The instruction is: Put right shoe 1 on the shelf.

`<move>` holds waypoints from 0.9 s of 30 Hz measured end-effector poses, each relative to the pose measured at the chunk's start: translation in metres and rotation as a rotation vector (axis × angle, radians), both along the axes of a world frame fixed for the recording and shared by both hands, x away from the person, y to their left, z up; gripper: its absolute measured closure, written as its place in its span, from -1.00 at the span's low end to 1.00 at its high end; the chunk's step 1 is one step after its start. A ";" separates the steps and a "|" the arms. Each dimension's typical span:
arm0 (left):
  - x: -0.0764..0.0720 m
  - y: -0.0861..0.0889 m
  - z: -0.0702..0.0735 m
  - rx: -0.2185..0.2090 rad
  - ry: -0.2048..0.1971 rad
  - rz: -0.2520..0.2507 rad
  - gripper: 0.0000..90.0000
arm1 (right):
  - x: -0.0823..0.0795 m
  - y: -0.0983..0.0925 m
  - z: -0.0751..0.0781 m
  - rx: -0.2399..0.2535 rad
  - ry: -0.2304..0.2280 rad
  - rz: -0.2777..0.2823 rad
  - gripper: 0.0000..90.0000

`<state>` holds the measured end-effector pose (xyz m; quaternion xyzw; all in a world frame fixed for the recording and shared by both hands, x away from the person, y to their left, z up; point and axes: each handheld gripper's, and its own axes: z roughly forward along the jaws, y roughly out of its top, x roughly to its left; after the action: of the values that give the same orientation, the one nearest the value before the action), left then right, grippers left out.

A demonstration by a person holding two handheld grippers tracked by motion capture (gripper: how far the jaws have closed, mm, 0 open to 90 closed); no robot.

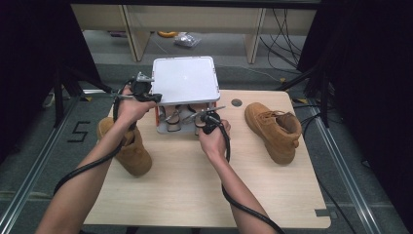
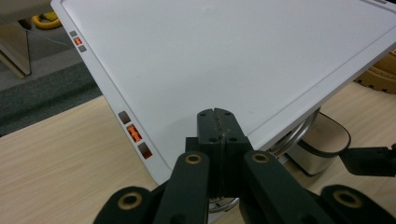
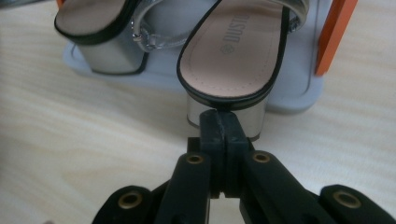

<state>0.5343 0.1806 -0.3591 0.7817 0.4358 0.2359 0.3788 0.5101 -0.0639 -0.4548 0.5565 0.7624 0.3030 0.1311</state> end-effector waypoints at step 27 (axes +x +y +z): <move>0.001 0.001 0.000 -0.011 0.003 -0.004 1.00 | 0.025 0.017 -0.014 -0.057 -0.089 -0.007 0.98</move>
<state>0.5349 0.1814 -0.3593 0.7808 0.4362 0.2317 0.3827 0.5347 -0.0466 -0.4692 0.5412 0.7622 0.3052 0.1817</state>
